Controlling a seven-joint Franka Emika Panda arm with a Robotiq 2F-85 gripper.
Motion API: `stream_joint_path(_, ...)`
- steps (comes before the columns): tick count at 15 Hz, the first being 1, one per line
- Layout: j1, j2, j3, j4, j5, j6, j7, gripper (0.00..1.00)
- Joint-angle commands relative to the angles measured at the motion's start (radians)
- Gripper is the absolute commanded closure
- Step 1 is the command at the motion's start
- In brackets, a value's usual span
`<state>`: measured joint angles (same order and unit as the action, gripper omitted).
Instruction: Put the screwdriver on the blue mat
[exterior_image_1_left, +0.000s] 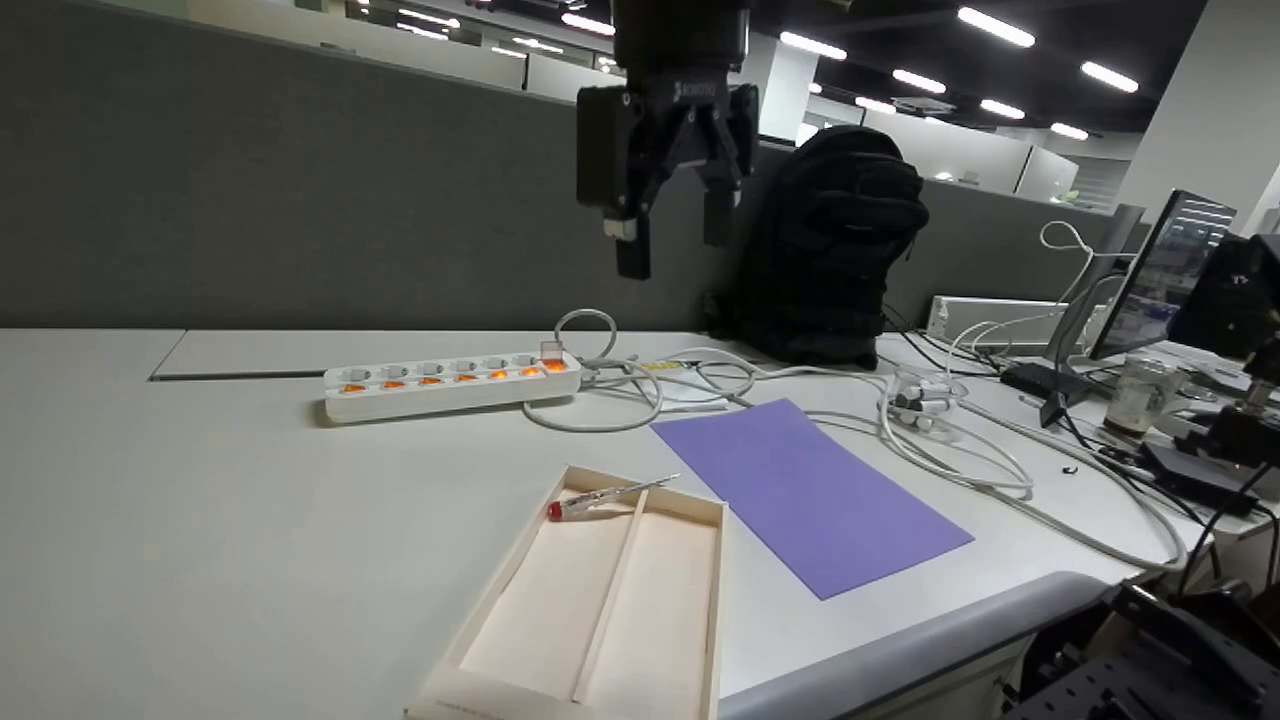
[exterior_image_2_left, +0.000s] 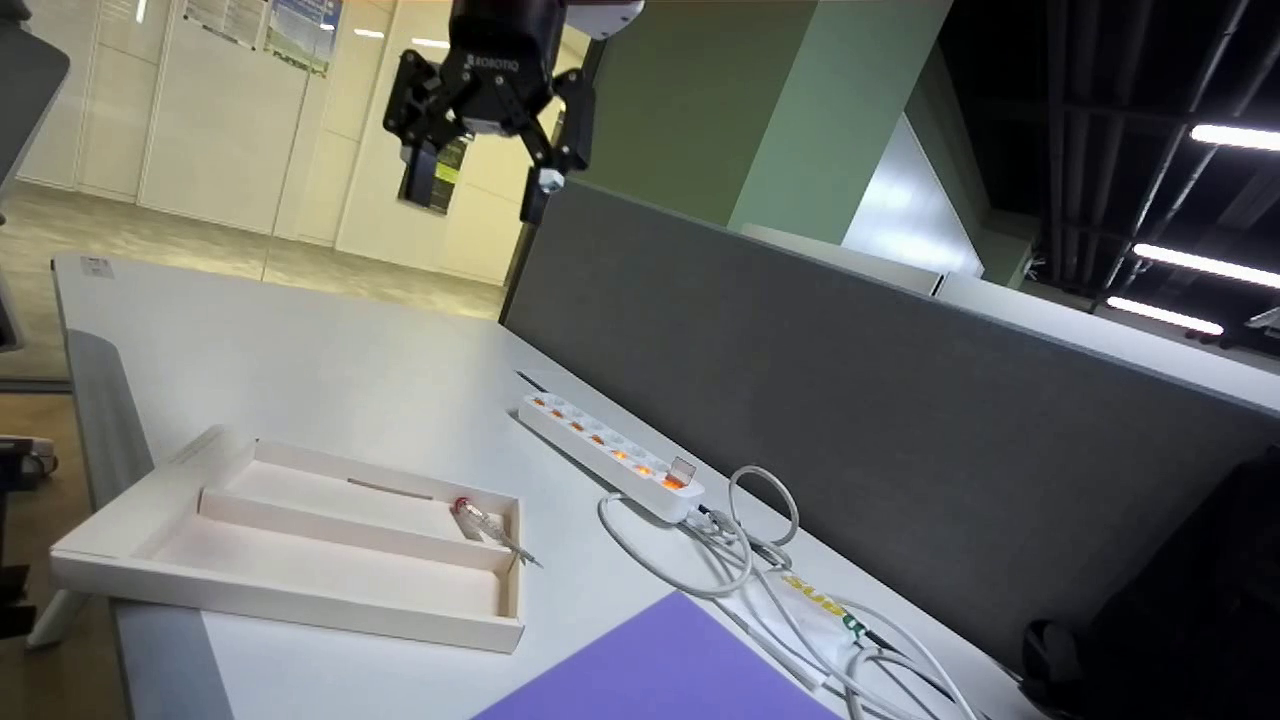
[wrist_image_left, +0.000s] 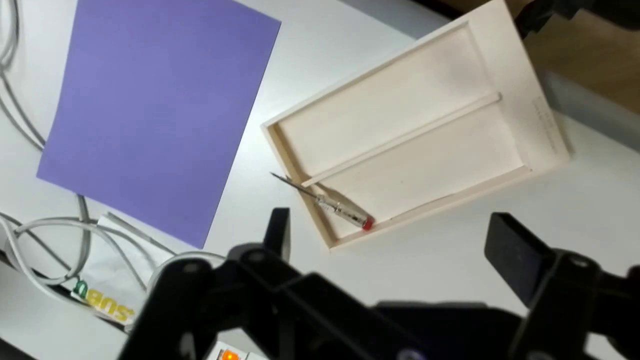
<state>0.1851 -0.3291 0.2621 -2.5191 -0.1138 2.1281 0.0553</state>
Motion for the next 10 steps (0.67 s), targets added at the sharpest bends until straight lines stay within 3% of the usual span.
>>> stream_joint_path(1,-0.024,0.116,-0.002,0.01,-0.069,0.138,0.075,0.0)
stream_joint_path(5,-0.007,0.284,-0.044,0.045,0.011,0.265,-0.071,0.0)
stream_joint_path(8,-0.011,0.357,-0.064,0.058,0.066,0.329,-0.335,0.0)
stream_joint_path(10,-0.015,0.374,-0.061,0.075,0.08,0.299,-0.472,0.0)
